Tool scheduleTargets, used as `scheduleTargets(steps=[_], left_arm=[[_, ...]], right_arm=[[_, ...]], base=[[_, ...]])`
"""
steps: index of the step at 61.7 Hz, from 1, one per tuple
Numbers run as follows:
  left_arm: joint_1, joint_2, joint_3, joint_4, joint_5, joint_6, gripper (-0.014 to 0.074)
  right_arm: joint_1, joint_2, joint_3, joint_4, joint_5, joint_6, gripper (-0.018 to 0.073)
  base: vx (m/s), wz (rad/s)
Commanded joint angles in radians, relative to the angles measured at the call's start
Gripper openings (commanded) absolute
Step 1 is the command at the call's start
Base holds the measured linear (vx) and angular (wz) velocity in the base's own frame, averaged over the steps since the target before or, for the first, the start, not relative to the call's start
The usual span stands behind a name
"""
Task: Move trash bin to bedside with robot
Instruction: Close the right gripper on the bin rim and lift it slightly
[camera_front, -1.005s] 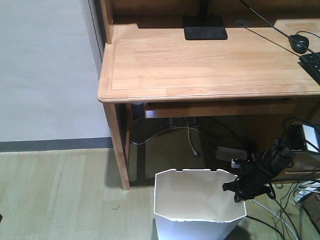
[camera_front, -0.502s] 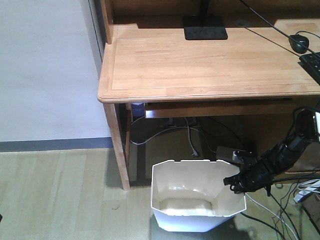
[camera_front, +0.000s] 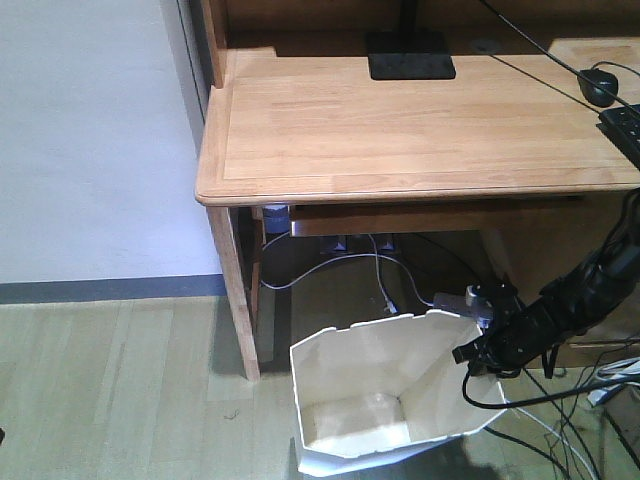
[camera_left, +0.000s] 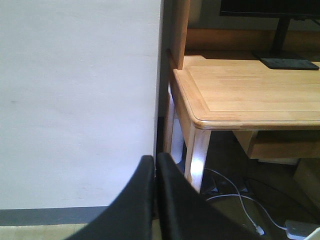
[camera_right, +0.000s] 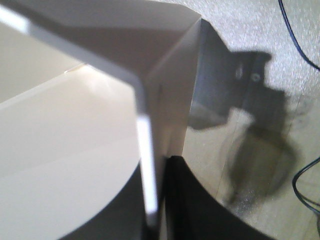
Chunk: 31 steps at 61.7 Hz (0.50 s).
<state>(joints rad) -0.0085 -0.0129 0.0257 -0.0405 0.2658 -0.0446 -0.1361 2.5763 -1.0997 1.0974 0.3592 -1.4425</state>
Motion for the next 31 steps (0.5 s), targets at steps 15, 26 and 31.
scheduleTargets(steps=[15,26,31], left_arm=[[-0.006,-0.014,0.019,-0.004,-0.069,-0.006,-0.0006],[-0.006,-0.014,0.019,-0.004,-0.069,-0.006,-0.0006],[-0.006,-0.014,0.019,-0.004,-0.069,-0.006,-0.0006]], right_arm=[[-0.003,-0.245,0.105,0.041,0.205,-0.026,-0.0004],[-0.003,-0.256,0.112,0.039,0.231,-0.034,-0.0005],[-0.003,-0.256,0.112,0.04,0.249,-0.031,-0.0005]], base=[[0.0,0.0],[0.0,0.0],[0.0,0.0]])
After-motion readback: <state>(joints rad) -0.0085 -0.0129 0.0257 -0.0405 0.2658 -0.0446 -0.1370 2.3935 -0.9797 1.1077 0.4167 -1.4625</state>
